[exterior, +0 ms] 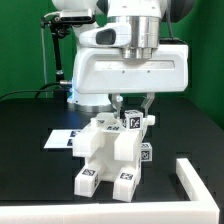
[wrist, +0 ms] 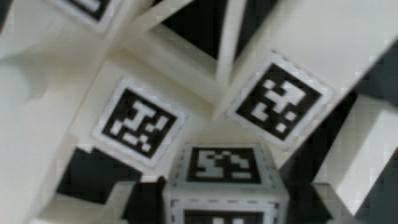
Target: Assemble chair
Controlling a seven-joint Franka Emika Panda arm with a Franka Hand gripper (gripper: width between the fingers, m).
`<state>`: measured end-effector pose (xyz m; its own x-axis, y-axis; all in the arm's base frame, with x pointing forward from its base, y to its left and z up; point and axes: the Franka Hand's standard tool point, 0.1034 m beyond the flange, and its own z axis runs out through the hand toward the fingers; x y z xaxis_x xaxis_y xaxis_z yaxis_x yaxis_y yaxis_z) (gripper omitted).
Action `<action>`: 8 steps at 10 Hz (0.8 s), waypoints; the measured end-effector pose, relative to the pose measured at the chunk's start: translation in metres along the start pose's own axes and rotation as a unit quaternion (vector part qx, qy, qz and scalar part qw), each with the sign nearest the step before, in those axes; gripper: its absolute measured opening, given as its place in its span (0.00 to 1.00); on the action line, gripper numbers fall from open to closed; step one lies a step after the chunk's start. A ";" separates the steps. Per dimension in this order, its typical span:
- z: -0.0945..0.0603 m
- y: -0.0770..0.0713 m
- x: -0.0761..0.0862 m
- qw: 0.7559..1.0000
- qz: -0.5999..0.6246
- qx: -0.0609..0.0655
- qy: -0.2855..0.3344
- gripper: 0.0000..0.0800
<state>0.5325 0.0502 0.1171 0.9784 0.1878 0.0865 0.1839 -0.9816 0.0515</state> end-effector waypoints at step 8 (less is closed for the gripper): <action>0.000 -0.002 0.002 0.961 0.276 0.003 0.004 0.37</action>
Offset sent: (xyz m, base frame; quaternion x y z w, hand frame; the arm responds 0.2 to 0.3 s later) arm 0.0032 -0.0099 -0.0066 -0.0234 0.0094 0.2389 0.9707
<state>0.5344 0.0530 0.1177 0.9266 -0.3607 0.1062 -0.3617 -0.9323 -0.0106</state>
